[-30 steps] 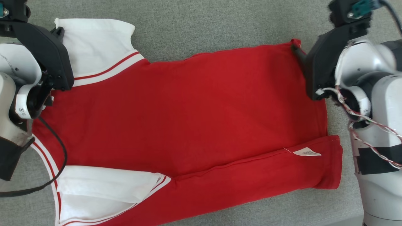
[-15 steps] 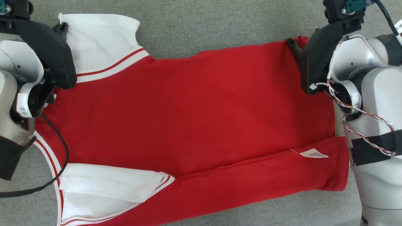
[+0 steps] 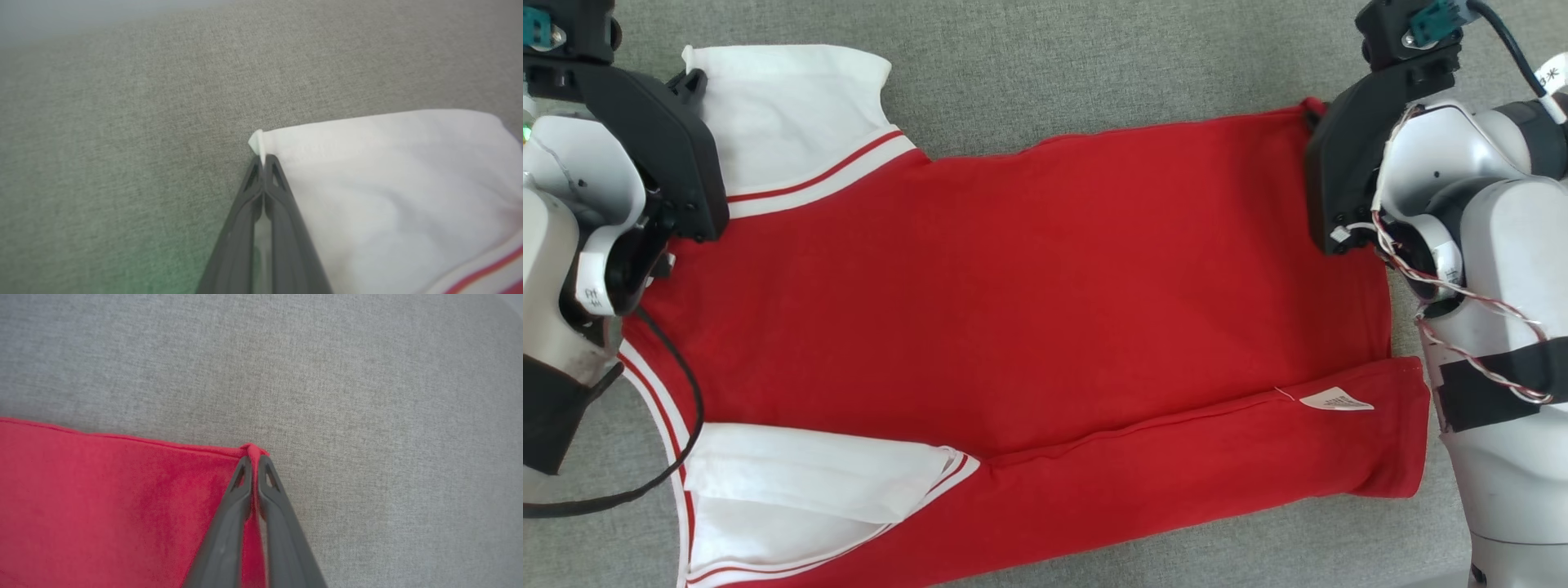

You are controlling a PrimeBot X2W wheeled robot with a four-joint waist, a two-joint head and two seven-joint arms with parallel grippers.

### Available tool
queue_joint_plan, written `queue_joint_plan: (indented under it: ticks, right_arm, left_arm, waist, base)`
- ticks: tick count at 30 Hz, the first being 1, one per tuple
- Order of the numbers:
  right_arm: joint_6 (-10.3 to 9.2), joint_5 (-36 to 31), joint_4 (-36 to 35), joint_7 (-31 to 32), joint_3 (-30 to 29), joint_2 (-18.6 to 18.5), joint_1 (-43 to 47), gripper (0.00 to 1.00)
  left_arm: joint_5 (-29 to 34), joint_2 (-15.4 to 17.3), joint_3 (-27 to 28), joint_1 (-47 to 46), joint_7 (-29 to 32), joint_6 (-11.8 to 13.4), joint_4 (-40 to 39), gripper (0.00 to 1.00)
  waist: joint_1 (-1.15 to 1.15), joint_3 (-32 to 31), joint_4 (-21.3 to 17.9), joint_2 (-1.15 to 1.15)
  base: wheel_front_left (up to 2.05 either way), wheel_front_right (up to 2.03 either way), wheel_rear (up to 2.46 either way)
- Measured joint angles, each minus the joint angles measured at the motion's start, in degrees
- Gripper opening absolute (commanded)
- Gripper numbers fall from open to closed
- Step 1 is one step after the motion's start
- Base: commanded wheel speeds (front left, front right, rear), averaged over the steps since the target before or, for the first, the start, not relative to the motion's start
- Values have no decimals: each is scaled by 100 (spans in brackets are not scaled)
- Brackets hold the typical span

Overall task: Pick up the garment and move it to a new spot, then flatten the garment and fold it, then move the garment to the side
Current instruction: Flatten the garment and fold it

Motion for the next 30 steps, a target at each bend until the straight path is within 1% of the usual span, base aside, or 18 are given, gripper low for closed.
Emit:
queue_joint_plan:
  ticks: [3,9,14,16,20,24,27,30]
  right_arm:
    - [0,15,76,-167,-258,63,1,0]
    - [0,8,250,-535,-853,386,45,0]
    - [0,172,313,-898,-1289,586,214,0]
    - [0,276,339,-996,-1552,647,305,0]
    - [0,367,409,-1051,-2098,727,593,0]
    - [0,492,368,-1079,-2308,765,877,0]
    - [0,589,254,-1079,-2299,775,1107,0]
    - [0,904,130,-1125,-2357,789,1284,0]
  left_arm:
    - [93,5,16,33,-372,-51,-9,0]
    - [222,-25,125,174,-1139,-76,132,0]
    - [108,-165,383,495,-2061,-142,83,0]
    - [-19,-266,490,703,-2427,-176,36,0]
    - [-207,-460,606,1217,-2919,-221,-59,0]
    - [-350,-554,660,1764,-3314,-236,-242,0]
    - [-372,-599,660,2101,-3666,-324,-483,0]
    - [-349,-683,642,2408,-4003,-354,-708,0]
  waist:
    - [0,-5,12,0]
    - [0,-129,60,1]
    - [0,-336,122,0]
    - [0,-438,159,0]
    - [0,-664,253,0]
    - [-1,-899,374,0]
    - [-1,-1076,465,0]
    - [-1,-1252,551,0]
  base:
    - [0,0,0]
    - [0,0,0]
    - [0,0,0]
    - [0,0,0]
    - [0,0,0]
    - [0,0,0]
    - [0,0,0]
    - [0,0,0]
